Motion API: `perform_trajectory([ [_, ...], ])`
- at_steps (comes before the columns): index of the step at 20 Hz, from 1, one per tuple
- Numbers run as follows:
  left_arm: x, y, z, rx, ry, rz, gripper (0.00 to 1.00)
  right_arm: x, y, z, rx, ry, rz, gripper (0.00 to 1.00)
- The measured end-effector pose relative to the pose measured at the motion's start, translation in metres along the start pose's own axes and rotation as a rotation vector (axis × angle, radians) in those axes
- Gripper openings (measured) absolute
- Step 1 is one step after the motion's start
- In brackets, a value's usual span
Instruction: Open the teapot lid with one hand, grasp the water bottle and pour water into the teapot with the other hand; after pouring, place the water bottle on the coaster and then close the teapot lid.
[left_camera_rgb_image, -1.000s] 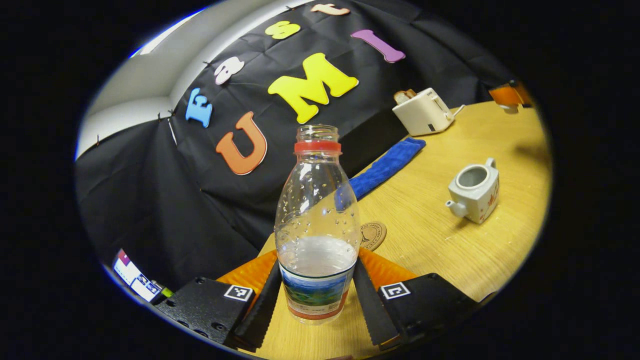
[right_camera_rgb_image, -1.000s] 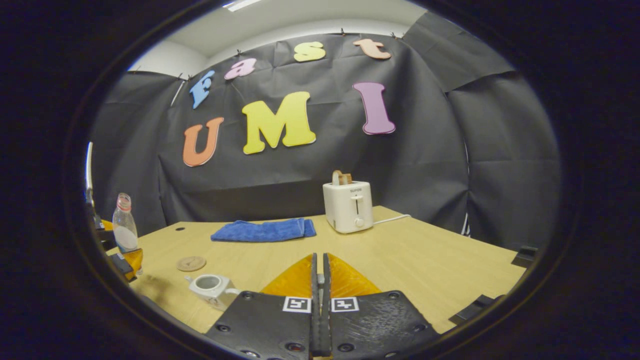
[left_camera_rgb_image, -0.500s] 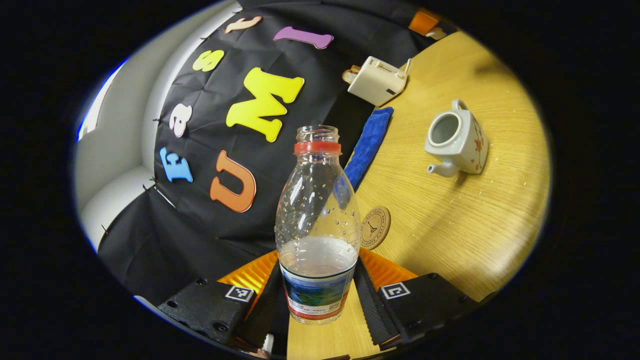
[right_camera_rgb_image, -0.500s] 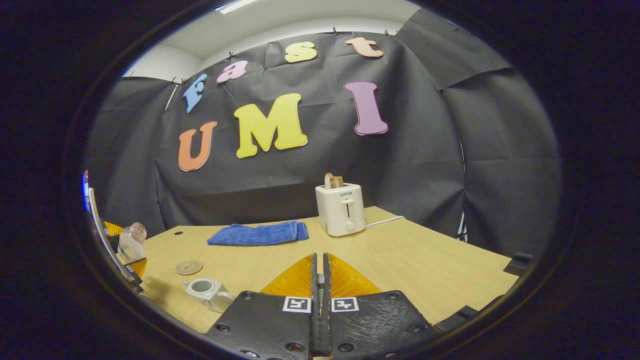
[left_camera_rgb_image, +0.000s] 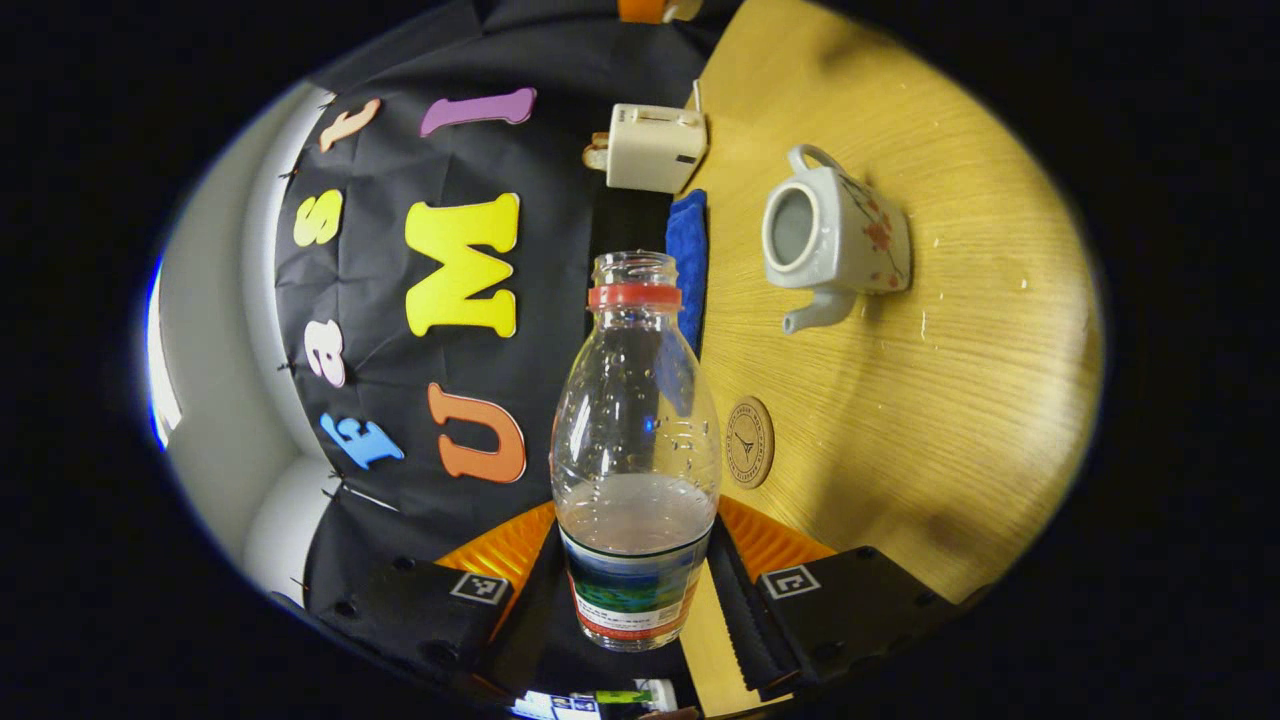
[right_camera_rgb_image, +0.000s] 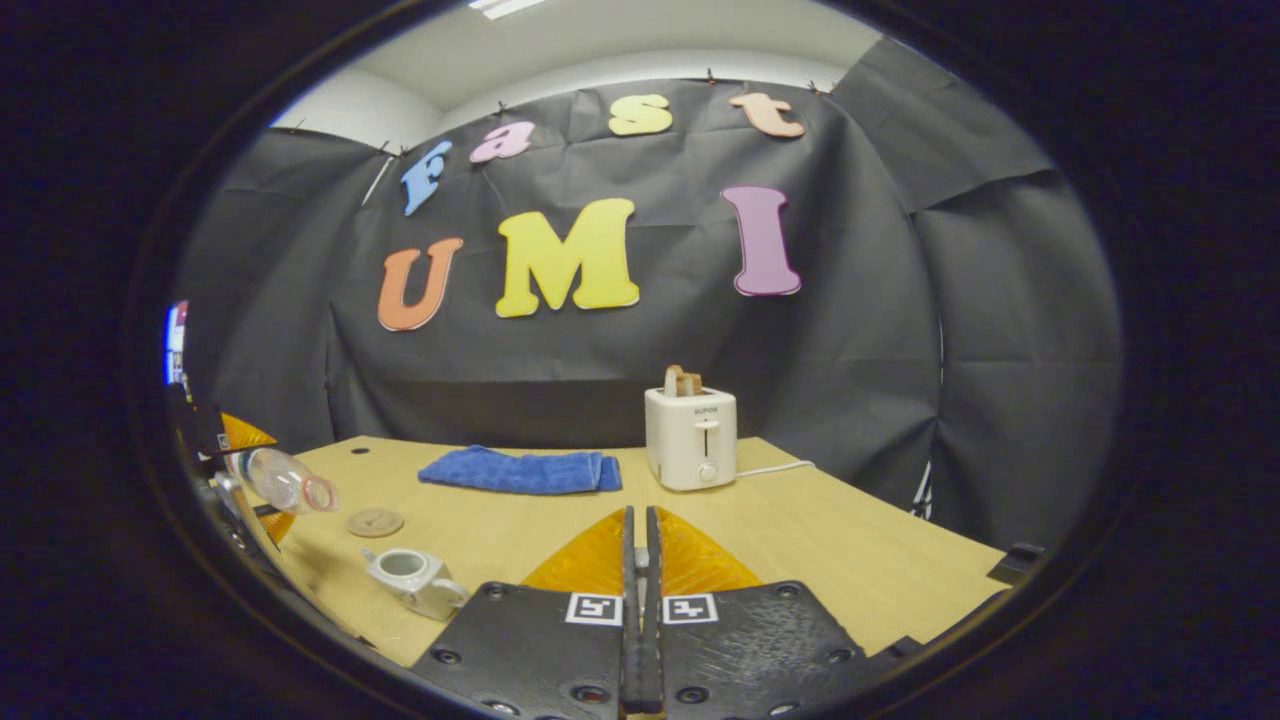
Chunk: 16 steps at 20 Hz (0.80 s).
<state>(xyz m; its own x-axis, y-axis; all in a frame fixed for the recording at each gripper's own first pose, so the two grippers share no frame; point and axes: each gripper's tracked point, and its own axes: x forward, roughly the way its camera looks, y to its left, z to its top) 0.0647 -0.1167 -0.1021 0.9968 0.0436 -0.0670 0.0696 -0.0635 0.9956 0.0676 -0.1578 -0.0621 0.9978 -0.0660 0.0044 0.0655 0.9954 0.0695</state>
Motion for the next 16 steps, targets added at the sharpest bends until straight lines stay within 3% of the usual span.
perform_trajectory([
  [6,0.002,-0.001,0.005,0.140,0.015,-0.006,0.76,0.001,-0.001,0.001,-0.002,-0.012,-0.006,0.00],
  [7,0.002,0.000,0.007,0.157,0.016,-0.011,0.81,0.000,-0.002,0.002,-0.004,-0.013,-0.008,0.00],
  [8,0.002,0.001,0.008,0.174,0.022,-0.012,0.77,0.000,-0.002,0.003,-0.008,-0.015,-0.008,0.00],
  [16,0.007,0.007,0.017,0.318,0.035,-0.017,0.76,0.000,-0.002,0.007,-0.024,-0.029,0.025,0.00],
])
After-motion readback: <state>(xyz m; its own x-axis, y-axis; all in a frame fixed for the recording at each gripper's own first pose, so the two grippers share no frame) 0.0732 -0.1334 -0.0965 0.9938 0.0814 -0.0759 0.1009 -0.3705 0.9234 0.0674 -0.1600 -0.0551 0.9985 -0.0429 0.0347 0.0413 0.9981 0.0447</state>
